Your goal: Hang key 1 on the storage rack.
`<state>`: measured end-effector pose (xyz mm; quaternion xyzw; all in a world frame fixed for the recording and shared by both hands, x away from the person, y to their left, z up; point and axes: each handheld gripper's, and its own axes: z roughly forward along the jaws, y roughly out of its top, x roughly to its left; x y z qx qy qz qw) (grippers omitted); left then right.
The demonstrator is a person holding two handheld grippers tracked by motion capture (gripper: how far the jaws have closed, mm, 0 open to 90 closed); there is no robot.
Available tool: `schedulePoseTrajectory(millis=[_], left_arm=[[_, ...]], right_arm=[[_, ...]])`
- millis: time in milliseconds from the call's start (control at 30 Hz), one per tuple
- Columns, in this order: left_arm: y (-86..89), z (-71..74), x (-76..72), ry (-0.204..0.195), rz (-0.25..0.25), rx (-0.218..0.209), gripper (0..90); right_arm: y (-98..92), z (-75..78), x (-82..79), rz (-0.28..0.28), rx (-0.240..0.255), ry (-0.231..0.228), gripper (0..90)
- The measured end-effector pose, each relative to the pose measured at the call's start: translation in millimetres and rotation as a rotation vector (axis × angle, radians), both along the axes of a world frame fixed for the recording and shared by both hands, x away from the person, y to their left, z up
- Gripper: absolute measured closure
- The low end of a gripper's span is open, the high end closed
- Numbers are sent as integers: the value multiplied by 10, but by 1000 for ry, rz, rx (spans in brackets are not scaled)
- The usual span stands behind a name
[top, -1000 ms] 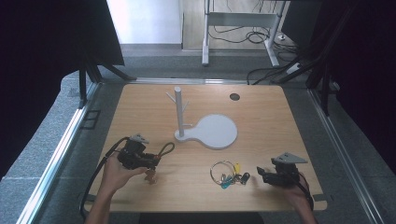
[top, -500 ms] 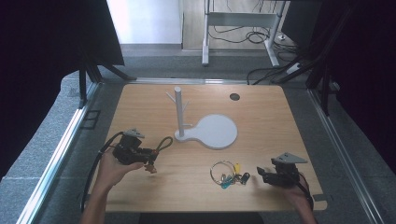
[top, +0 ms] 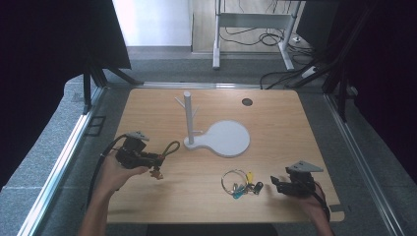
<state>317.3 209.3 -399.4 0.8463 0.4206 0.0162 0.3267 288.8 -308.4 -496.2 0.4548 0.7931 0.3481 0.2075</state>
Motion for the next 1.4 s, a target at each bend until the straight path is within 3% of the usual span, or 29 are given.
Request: schedulePoseTrajectory(millis=[167, 367, 767, 967, 1400], left_arm=[[12, 87, 48, -3, -19, 21, 671], [43, 189, 98, -2, -40, 10, 671], [95, 250, 194, -8, -28, 26, 670], [140, 354, 250, -19, -19, 1, 670], [182, 481, 354, -24, -8, -4, 670]], right_arm=[[-1, 1, -1, -1, -2, 0, 280], [-24, 13, -4, -6, 2, -2, 280], [-29, 2, 1, -7, -6, 1, 281], [-14, -7, 3, -6, -12, 4, 281], [-3, -1, 2, -7, -22, 3, 281]])
